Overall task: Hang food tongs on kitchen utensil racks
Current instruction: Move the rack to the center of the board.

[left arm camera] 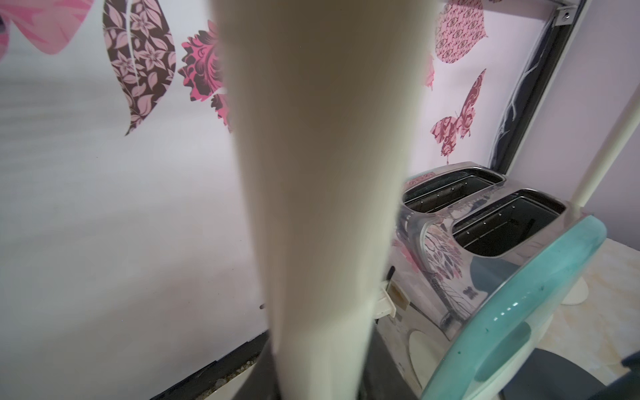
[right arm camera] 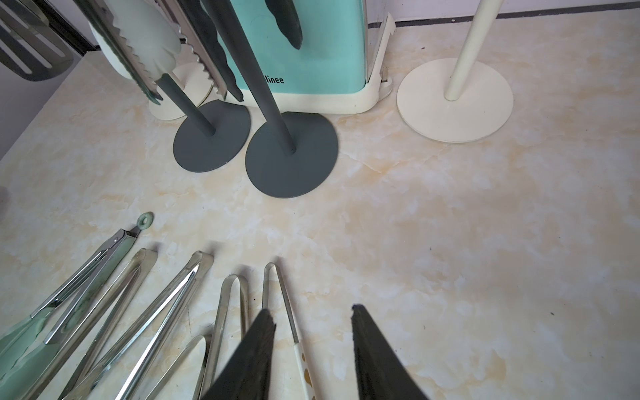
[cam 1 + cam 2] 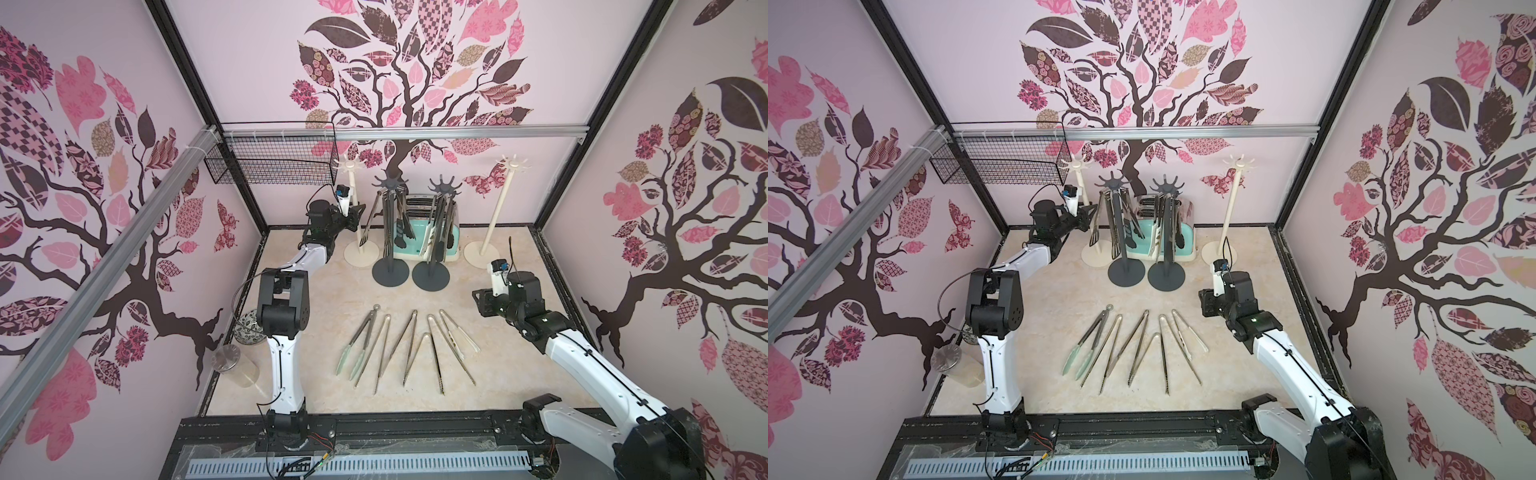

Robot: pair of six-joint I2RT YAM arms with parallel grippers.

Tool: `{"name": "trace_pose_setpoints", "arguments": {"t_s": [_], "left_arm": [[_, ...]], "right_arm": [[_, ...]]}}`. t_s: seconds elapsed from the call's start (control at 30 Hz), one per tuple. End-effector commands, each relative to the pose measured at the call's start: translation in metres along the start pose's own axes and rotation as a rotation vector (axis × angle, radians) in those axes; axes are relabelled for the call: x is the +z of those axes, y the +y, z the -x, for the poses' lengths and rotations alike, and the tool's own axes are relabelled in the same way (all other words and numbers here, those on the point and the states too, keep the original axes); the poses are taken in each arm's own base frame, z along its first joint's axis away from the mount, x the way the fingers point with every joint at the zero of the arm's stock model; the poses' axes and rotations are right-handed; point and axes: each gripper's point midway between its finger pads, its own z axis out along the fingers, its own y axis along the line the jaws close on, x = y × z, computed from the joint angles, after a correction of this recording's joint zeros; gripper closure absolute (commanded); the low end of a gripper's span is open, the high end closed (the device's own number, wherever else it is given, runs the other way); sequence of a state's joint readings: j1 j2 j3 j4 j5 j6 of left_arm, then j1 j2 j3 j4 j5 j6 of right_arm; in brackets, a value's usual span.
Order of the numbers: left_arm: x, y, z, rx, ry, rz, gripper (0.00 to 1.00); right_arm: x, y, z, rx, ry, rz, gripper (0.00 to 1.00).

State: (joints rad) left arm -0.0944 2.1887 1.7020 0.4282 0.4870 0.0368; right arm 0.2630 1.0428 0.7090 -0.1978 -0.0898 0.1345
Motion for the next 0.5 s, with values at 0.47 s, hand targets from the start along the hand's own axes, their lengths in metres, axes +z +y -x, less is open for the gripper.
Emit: {"name": "trace_pose_setpoints", "arguments": {"t_s": [0.47], "left_arm": [[-0.020,-0.001,0.008,0.034,0.023,0.050,1.00]], "right_arm": [[-0.003,-0.001,0.003,-0.001,-0.013,-0.003,0.59]]}}
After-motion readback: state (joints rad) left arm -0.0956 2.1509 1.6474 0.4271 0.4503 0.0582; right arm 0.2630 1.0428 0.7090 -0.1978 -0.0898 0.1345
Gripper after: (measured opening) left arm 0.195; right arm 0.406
